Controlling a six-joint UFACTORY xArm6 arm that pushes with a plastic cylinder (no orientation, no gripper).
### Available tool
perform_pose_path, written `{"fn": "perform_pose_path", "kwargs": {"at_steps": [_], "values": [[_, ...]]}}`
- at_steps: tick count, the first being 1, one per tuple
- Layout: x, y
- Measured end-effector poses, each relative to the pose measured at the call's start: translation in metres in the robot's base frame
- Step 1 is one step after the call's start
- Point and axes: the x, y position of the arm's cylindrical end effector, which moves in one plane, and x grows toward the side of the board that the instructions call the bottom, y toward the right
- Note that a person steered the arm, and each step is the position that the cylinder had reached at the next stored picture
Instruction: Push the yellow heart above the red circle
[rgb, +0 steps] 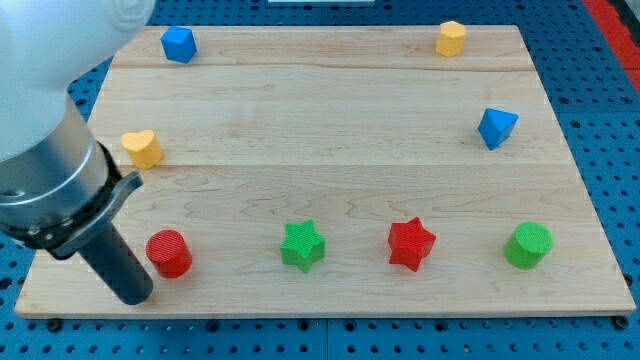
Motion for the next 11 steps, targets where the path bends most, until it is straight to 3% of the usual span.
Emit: {"fn": "perform_pose_path", "kwargs": {"at_steps": [2,3,5,8,9,11], "values": [[-0.031,0.011],[-0.016,-0.013],[-0.075,-0.103],[-0.187,-0.053],[-0.197,-0.015],[-0.158,0.012]]}}
